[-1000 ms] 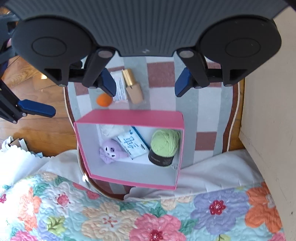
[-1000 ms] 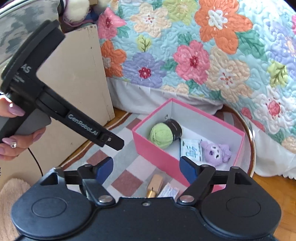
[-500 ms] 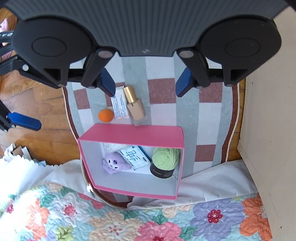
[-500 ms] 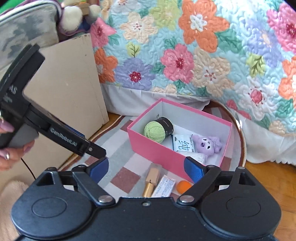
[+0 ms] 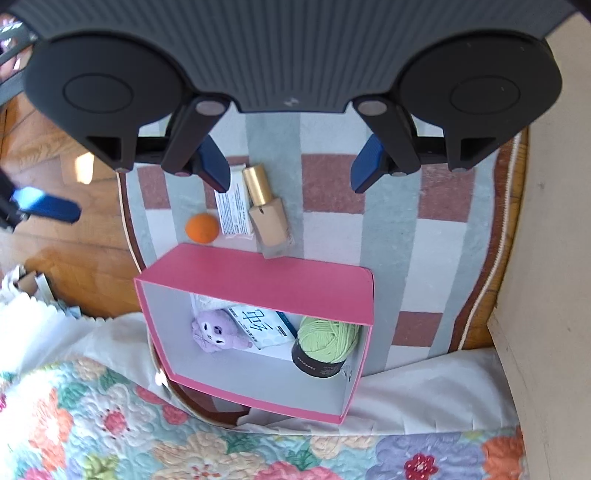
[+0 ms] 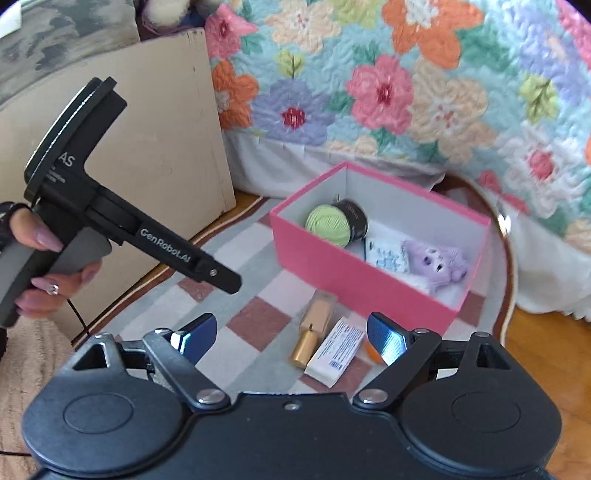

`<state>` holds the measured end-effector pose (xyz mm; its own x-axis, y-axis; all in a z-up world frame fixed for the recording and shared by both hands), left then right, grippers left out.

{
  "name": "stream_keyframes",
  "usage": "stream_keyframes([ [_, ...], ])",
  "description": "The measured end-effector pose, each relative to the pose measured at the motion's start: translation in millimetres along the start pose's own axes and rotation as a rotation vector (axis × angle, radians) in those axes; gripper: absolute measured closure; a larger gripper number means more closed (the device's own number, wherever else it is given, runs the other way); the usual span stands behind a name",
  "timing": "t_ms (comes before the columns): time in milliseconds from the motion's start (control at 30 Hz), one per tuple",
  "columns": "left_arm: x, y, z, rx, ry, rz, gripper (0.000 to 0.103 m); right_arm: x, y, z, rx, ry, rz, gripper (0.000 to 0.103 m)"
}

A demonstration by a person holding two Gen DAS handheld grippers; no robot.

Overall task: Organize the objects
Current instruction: 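Move the left tool toward the beige-and-gold cosmetic tube, then close the left gripper on the cosmetic tube and lift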

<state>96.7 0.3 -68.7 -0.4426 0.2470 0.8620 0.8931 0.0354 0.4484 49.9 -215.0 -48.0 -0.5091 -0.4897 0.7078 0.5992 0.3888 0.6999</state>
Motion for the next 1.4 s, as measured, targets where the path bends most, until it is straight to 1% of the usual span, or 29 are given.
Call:
stream_keyframes([
  [100,-18.1,-2.3,1.8,0.007,0.019,-0.008,0.032,-25.1,-4.4,0.2,0.009,-0.015,0.024,0.013],
  [200,-38.1,-4.8,4.1,0.018,0.013,0.016,0.032,-48.8,-10.4,2.1,0.039,-0.035,0.001,0.014],
  [267,-49.7,-7.0,6.1,0.024,0.014,0.024,0.032,-64.8,-13.2,4.2,0.059,-0.012,0.019,0.014],
  [333,-58.5,-8.0,8.5,0.031,0.022,0.000,0.032,-78.0,-15.5,6.4,0.091,0.000,0.031,0.015],
  [400,-70.0,-9.1,10.8,0.034,-0.009,-0.019,0.032,-89.7,-17.7,9.3,0.126,0.014,0.028,0.015],
  [500,-90.5,-11.1,14.6,0.049,-0.023,-0.006,0.034,-111.2,-19.5,8.9,0.140,0.028,0.046,0.015],
  [600,-107.0,-10.3,14.5,0.040,-0.017,-0.007,0.036,-134.0,-21.4,7.3,0.175,0.004,0.062,0.017],
  [667,-114.2,-8.4,14.0,0.047,-0.038,-0.013,0.038,-148.2,-23.4,6.6,0.197,-0.017,0.078,0.019],
  [700,-117.5,-7.7,13.9,0.051,-0.049,-0.016,0.040,-154.0,-24.2,5.4,0.196,-0.019,0.085,0.021],
  [733,-120.9,-7.6,13.8,0.056,-0.054,-0.015,0.046,-159.6,-24.3,4.0,0.187,-0.021,0.095,0.022],
  [800,-128.2,-8.1,13.7,0.065,-0.065,-0.008,0.051,-169.2,-23.4,-1.0,0.148,-0.041,0.121,0.031],
  [833,-131.5,-8.8,14.3,0.075,-0.078,-0.003,0.054,-173.2,-22.0,-4.9,0.115,-0.055,0.137,0.033],
  [867,-134.4,-9.6,14.9,0.083,-0.095,-0.001,0.055,-175.2,-20.9,-9.3,0.074,-0.060,0.146,0.036],
  [900,-136.9,-10.3,15.7,0.092,-0.108,-0.003,0.058,-176.8,-19.5,-13.4,0.035,-0.052,0.152,0.040],
  [933,-138.0,-11.4,16.5,0.103,-0.122,-0.017,0.060,-178.9,-18.7,-16.7,0.007,-0.037,0.161,0.041],
  [1000,-138.6,-12.0,19.0,0.123,-0.117,-0.064,0.061,-184.5,-19.0,-19.5,0.012,-0.046,0.178,0.050],
  [1067,-139.7,-11.0,20.5,0.133,-0.130,-0.073,0.063,-188.6,-20.5,-22.1,0.033,-0.057,0.171,0.051],
  [1133,-140.7,-9.9,21.9,0.142,-0.148,-0.073,0.065,-188.7,-21.9,-26.4,0.007,-0.038,0.142,0.051],
  [1167,-141.2,-10.2,22.5,0.147,-0.156,-0.074,0.066,-189.0,-22.9,-28.8,-0.005,-0.034,0.136,0.053],
  [1200,-141.4,-10.8,23.3,0.155,-0.166,-0.074,0.068,-188.4,-23.3,-29.6,-0.014,-0.038,0.131,0.057],
  [1300,-143.1,-13.4,25.1,0.194,-0.219,-0.048,0.071,-185.9,-24.7,-29.2,-0.036,-0.050,0.131,0.058],
  [1400,-148.5,-16.3,27.0,0.252,-0.270,-0.014,0.072,-182.8,-27.6,-24.9,-0.043,-0.043,0.134,0.058],
])
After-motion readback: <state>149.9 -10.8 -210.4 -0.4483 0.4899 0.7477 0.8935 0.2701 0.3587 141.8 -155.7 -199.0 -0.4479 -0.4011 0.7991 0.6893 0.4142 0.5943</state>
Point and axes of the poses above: each gripper's, at about its wrist camera, not at the fingertips, and x roughly against the way its jaws point, z to its left, y to its top, the point moved 3 cm from there along -x, roughly the way its jaws point, and after that the axes turned 1 degree about y, right-handed, at the moved point
